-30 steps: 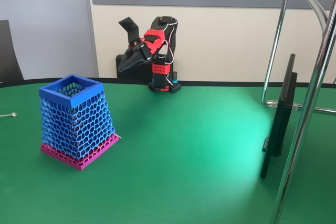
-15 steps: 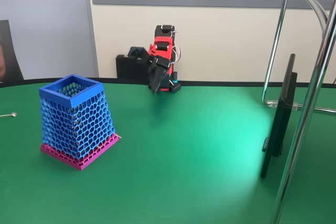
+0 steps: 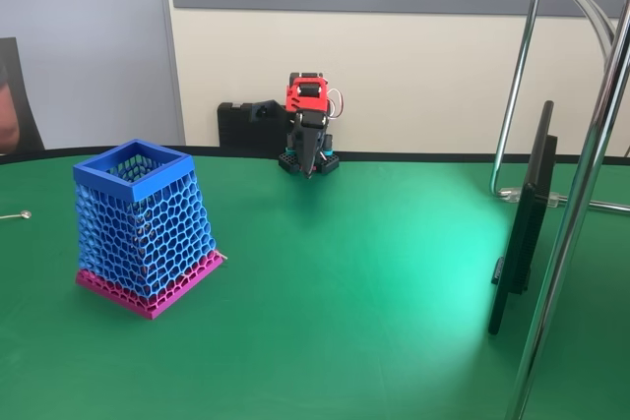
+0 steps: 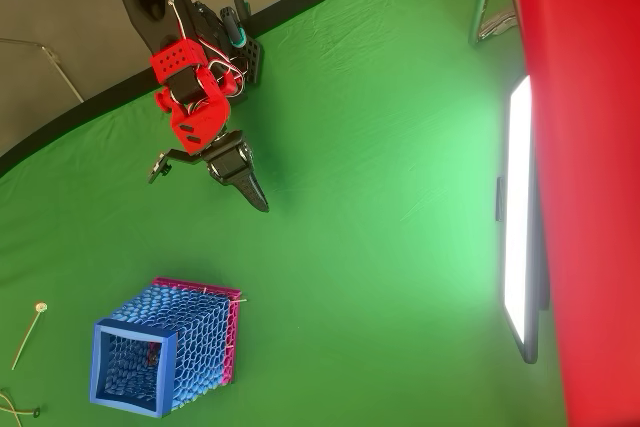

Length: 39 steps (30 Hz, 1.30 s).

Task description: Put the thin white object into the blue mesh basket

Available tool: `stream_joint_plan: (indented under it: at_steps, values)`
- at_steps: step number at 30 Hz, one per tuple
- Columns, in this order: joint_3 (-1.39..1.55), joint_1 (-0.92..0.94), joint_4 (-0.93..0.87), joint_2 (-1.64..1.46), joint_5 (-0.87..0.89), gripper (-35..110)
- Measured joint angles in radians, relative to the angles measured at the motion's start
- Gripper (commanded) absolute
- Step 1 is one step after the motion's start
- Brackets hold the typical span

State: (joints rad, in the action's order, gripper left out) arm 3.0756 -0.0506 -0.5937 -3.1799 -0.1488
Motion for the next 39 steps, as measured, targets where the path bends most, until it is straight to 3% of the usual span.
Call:
stream_joint_plan:
  at_steps: [16, 39]
  values:
    - [0.0, -0.038, -0.256, -0.132, 0.017, 1]
    - [0.0, -0.038, -0.282, -0.138, 0.023, 1]
